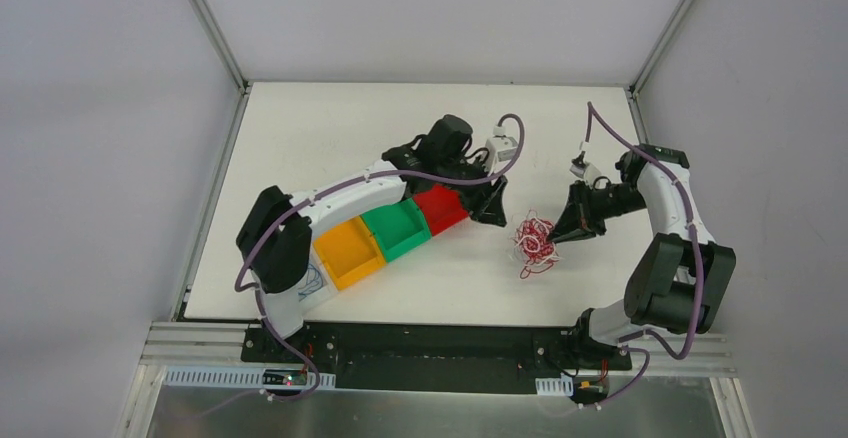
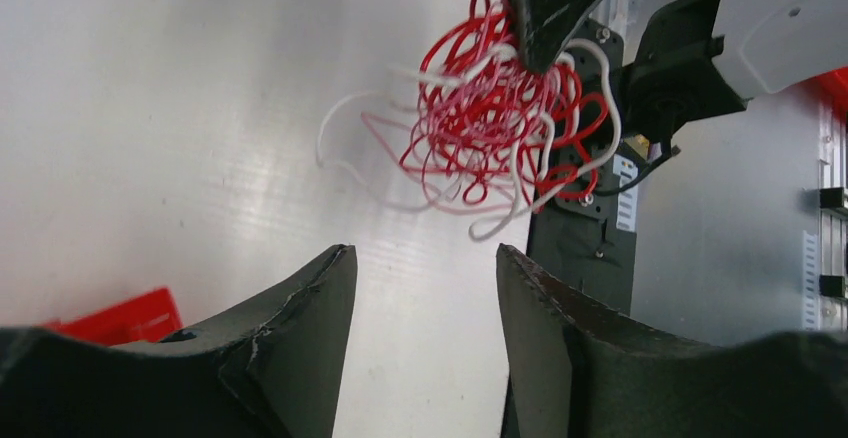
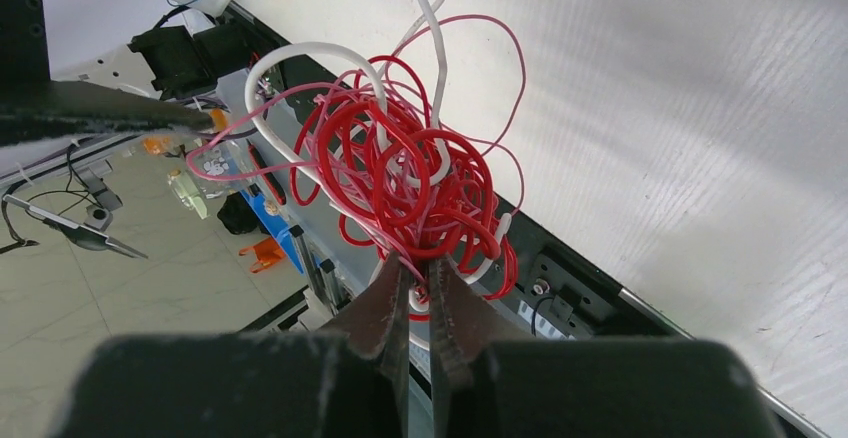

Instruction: Untangle the cables

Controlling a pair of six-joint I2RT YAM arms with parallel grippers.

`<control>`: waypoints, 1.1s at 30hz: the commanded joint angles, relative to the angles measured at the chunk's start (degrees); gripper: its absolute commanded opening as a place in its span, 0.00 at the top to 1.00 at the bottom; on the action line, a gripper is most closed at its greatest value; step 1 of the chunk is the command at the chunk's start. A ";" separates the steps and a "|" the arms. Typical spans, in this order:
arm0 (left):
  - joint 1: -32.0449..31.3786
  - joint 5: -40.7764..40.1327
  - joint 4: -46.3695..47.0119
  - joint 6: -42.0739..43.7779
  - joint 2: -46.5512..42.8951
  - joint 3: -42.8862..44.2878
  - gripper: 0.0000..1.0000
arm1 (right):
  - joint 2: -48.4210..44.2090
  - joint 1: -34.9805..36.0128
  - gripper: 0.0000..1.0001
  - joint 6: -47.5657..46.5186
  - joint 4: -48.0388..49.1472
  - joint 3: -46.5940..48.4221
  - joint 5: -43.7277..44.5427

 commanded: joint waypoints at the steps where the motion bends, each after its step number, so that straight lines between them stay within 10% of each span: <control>1: -1.16 2.46 10.13 -3.42 2.64 5.02 0.48 | -0.11 1.50 1.00 3.82 1.06 0.45 -2.76; 33: -5.57 -4.71 8.67 -3.58 5.83 0.62 0.45 | 1.55 3.44 1.00 7.04 2.75 1.40 -5.43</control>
